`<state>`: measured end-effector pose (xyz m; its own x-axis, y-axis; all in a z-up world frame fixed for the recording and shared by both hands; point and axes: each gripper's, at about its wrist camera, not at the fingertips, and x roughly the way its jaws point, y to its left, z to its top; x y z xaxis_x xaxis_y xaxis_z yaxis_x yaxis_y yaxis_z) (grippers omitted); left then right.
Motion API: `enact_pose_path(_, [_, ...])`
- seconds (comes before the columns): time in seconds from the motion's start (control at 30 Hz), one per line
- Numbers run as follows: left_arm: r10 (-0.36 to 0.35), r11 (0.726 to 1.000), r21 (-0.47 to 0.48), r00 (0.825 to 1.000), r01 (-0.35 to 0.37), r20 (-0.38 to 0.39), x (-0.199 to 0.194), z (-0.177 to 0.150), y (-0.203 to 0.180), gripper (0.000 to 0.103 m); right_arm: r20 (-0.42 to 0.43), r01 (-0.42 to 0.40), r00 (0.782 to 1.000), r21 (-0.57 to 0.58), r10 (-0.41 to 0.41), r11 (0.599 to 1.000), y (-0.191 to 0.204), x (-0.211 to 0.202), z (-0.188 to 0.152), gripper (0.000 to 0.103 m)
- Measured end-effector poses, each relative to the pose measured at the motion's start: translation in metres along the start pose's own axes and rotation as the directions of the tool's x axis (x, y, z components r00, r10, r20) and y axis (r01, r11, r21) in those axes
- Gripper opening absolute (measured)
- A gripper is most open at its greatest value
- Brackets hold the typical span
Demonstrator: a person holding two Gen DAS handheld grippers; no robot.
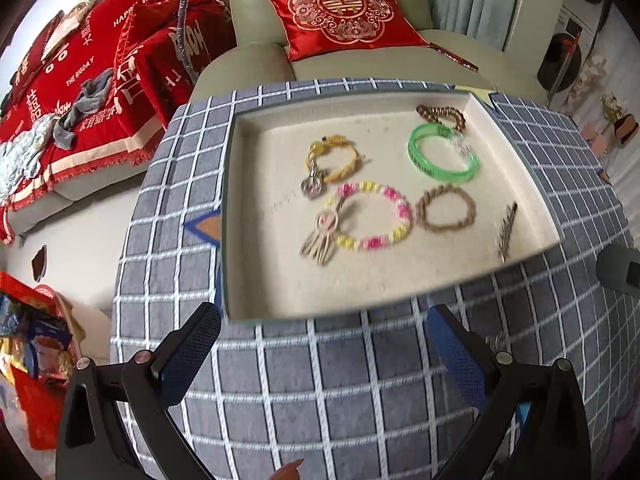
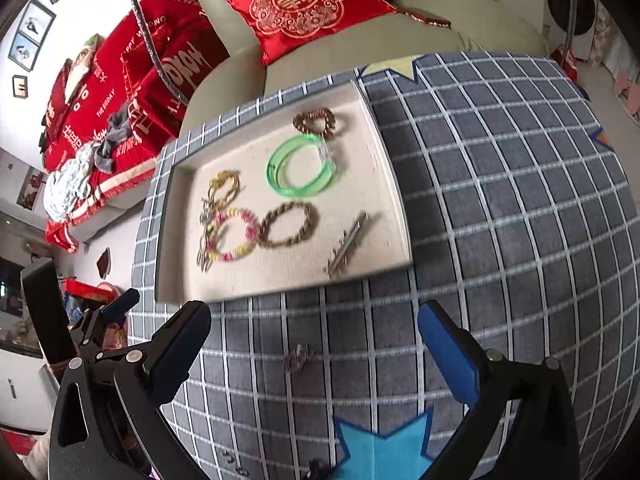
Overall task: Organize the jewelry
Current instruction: 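Move both tools toward the silver heart pendant and black claw clip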
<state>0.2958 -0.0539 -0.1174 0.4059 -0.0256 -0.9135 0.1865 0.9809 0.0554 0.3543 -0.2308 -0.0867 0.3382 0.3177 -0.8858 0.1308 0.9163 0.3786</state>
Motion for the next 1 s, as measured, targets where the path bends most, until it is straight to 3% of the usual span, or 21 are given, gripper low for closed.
enact_pose_path(0.2, [0.010, 1.000, 0.021, 1.000, -0.010, -0.004, -0.012, -0.033, 0.004, 0.103, -0.020, 0.008, 1.000, 0.021, -0.007, 1.000, -0.002, -0.011, -0.031, 0.103])
enact_pose_path(0.37, [-0.050, 0.998, 0.022, 0.996, 0.052, -0.076, -0.009, -0.062, 0.009, 0.103, -0.052, 0.032, 0.998, 0.040, -0.030, 0.999, -0.007, -0.013, -0.062, 0.103])
enact_pose_path(0.57, [-0.056, 0.998, 0.007, 0.991, 0.057, -0.120, -0.007, -0.089, 0.013, 0.103, -0.098, 0.067, 0.993, 0.083, -0.058, 0.994, -0.014, -0.010, -0.106, 0.103])
enact_pose_path(0.73, [-0.056, 0.998, 0.005, 0.988, 0.057, -0.141, -0.003, -0.102, 0.016, 0.103, -0.124, 0.095, 0.989, 0.100, -0.082, 0.990, -0.013, -0.004, -0.140, 0.103])
enact_pose_path(1.0, [-0.081, 0.996, 0.019, 0.988, 0.084, -0.129, -0.005, -0.101, 0.020, 0.103, -0.123, 0.103, 0.988, 0.116, -0.088, 0.988, -0.006, 0.005, -0.165, 0.099])
